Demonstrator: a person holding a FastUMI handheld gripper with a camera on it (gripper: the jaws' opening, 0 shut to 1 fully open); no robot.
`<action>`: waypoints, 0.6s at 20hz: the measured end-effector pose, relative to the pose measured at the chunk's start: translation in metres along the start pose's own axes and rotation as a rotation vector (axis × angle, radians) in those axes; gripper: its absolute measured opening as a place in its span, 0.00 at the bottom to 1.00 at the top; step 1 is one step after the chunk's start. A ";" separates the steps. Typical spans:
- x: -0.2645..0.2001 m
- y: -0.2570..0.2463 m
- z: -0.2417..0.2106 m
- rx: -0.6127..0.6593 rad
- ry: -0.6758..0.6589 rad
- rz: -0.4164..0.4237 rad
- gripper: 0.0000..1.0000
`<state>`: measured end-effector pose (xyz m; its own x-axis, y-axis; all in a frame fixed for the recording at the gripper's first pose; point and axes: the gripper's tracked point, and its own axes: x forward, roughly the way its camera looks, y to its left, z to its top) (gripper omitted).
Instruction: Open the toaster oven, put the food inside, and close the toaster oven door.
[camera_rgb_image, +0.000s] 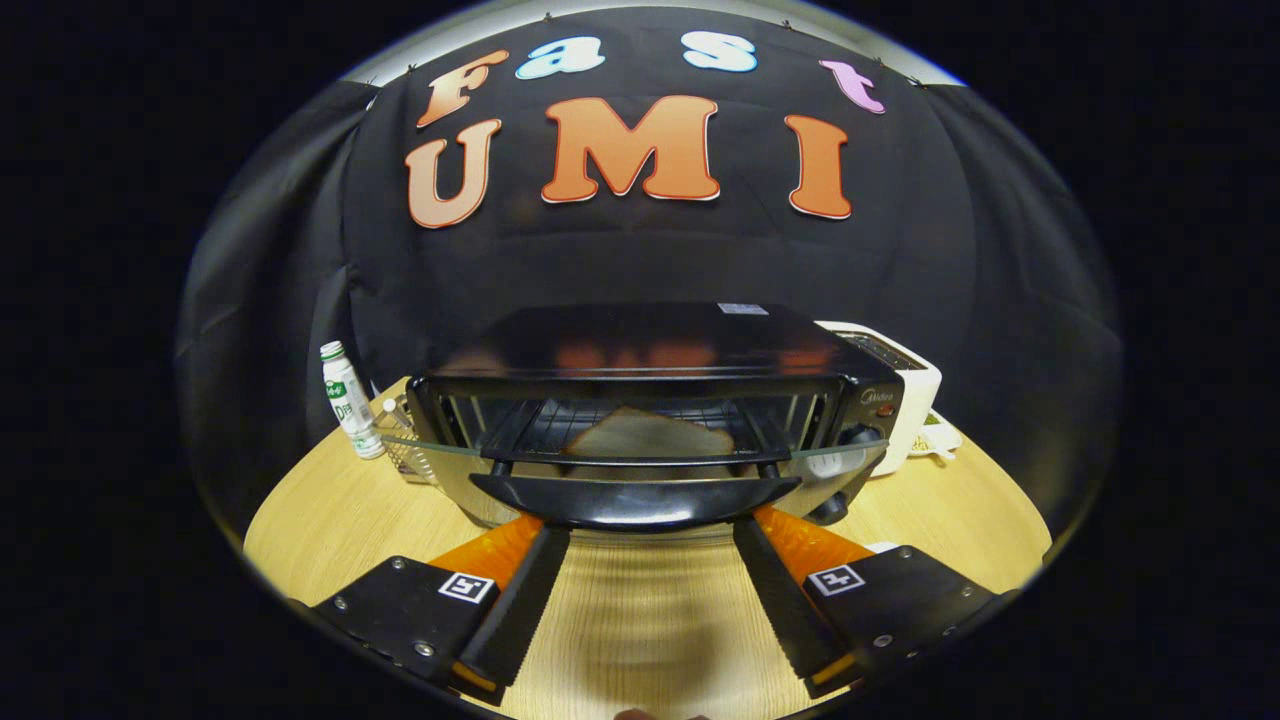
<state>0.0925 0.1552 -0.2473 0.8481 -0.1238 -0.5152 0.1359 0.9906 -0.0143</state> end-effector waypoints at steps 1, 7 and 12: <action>0.002 -0.002 0.004 0.000 -0.009 -0.009 0.98; 0.014 -0.003 0.030 -0.008 -0.083 -0.029 0.98; 0.002 -0.001 0.027 -0.028 -0.074 -0.009 0.98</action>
<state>0.1082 0.1525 -0.2256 0.8828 -0.1352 -0.4498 0.1300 0.9906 -0.0427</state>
